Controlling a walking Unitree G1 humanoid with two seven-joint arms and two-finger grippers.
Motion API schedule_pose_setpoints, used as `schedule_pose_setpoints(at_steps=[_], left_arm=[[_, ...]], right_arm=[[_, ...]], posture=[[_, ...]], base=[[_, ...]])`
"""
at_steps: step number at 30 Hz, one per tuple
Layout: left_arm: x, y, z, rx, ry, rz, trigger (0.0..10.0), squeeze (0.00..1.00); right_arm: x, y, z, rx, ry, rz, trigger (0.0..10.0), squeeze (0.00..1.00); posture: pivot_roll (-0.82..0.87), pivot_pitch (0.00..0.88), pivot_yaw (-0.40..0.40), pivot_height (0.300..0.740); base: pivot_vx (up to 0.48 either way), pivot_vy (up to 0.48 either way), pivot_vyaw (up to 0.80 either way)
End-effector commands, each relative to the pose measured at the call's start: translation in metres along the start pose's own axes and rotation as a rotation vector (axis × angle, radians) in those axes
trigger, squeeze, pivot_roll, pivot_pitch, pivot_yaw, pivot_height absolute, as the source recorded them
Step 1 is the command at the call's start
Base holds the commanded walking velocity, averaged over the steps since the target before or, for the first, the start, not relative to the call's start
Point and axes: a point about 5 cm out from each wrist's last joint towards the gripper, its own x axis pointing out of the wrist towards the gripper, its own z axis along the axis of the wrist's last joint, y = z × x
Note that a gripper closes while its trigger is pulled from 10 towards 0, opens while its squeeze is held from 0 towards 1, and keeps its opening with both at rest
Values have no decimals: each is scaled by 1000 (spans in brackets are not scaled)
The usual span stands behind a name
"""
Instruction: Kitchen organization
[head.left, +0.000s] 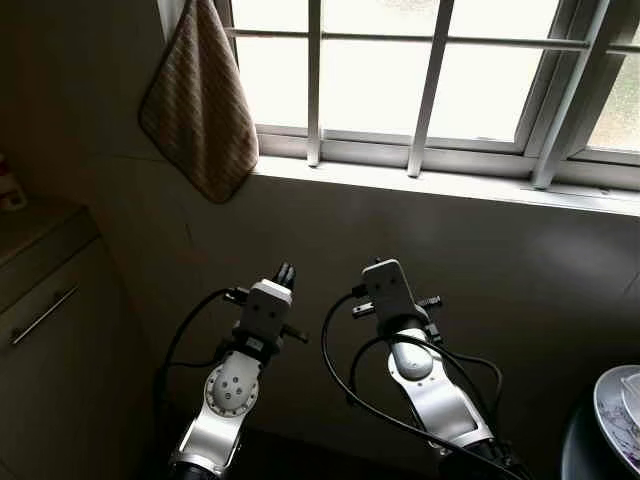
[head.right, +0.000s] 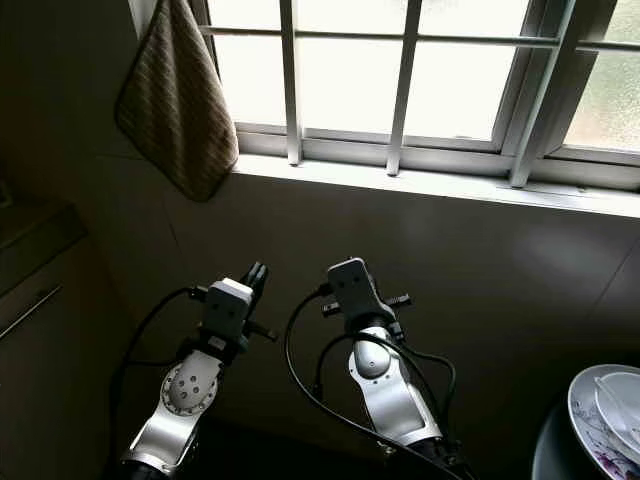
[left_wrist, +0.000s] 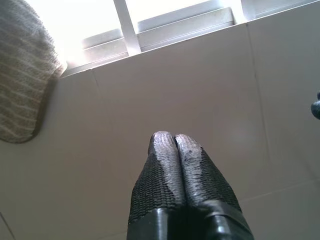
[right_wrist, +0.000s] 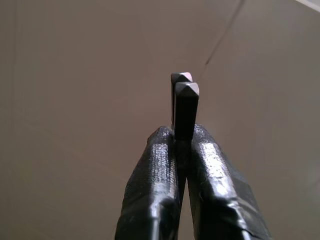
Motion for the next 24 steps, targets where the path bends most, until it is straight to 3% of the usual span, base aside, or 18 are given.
schedule_pose_setpoints(at_steps=[1, 11, 20, 24], left_arm=[[0, -1, -1, 5, 3, -8, 10000, 0], [0, -2, -2, 1, 10, -11, 10000, 0], [0, -1, -5, -23, 41, -9, 10000, 0], [0, -2, -6, -21, 47, -18, 10000, 0]], right_arm=[[-1, 0, -11, 52, 66, 30, 10000, 0], [-5, 12, -16, 209, 106, 141, 10000, 0], [-6, 12, -17, 231, 85, 170, 10000, 0], [-6, 9, -20, 235, 89, 166, 10000, 0]], posture=[[42, 0, -27, 740], [43, 0, -23, 740], [45, 0, -21, 740], [44, 0, -20, 740]], base=[[0, 0, 800], [0, 0, 800], [0, 0, 800], [0, 405, 800]])
